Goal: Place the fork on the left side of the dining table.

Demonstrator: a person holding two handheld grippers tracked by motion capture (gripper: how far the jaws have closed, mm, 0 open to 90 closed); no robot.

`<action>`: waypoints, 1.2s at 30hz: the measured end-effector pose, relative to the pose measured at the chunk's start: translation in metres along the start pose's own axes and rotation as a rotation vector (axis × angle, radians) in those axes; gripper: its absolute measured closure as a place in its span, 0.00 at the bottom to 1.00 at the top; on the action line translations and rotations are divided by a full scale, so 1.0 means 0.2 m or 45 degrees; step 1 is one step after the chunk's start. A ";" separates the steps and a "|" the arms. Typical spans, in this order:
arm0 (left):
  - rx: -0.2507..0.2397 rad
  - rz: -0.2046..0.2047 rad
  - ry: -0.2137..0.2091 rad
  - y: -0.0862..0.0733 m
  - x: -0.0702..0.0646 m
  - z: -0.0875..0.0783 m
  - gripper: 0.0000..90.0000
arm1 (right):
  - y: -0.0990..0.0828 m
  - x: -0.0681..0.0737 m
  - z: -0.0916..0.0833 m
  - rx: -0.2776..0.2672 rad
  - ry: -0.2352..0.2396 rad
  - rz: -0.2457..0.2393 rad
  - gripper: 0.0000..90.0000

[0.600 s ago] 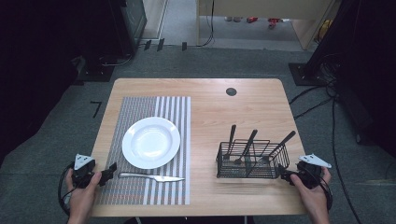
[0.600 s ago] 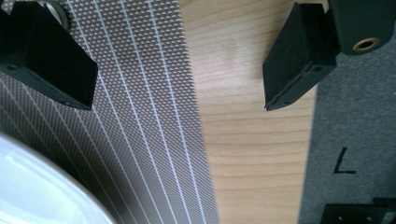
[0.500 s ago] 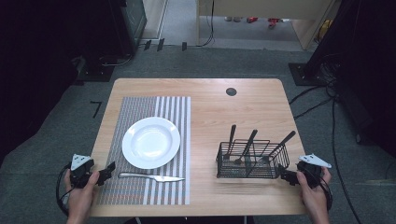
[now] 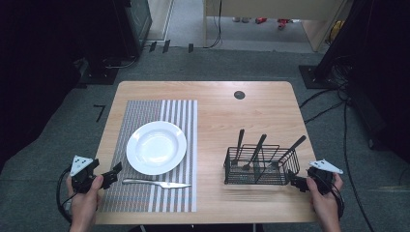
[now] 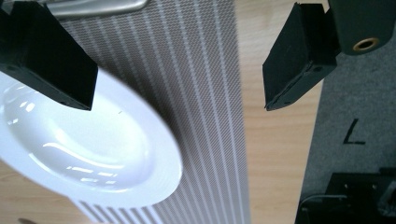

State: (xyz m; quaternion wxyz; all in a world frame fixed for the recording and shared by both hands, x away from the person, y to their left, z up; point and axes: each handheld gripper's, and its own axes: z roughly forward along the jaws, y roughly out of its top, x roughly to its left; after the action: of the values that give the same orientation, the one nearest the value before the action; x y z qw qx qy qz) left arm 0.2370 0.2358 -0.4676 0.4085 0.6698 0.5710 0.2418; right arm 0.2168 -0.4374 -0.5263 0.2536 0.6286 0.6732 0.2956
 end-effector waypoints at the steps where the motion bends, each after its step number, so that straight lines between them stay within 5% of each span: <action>1: 0.001 -0.001 -0.013 0.01 -0.02 0.00 0.12 | 0.00 0.00 0.00 0.000 0.000 0.000 0.05; 17: -0.039 0.074 -0.139 0.21 -0.27 0.00 0.12 | 0.00 0.00 0.00 0.000 0.000 0.000 0.05; 23: -0.048 0.107 -0.209 0.27 -0.40 0.03 0.12 | 0.00 0.00 0.00 0.000 0.000 0.000 0.05; 24: -0.050 0.128 -0.238 0.29 -0.47 0.05 0.12 | 0.00 0.00 0.00 0.000 0.000 0.001 0.05; 36: -0.062 0.184 -0.337 0.35 -0.68 0.14 0.12 | 0.00 0.00 0.00 -0.002 0.001 0.000 0.05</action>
State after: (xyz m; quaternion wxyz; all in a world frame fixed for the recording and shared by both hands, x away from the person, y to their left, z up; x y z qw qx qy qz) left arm 0.2674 0.0968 -0.4056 0.4780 0.7250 0.4565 0.1939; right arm 0.2168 -0.4374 -0.5264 0.2540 0.6283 0.6729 0.2965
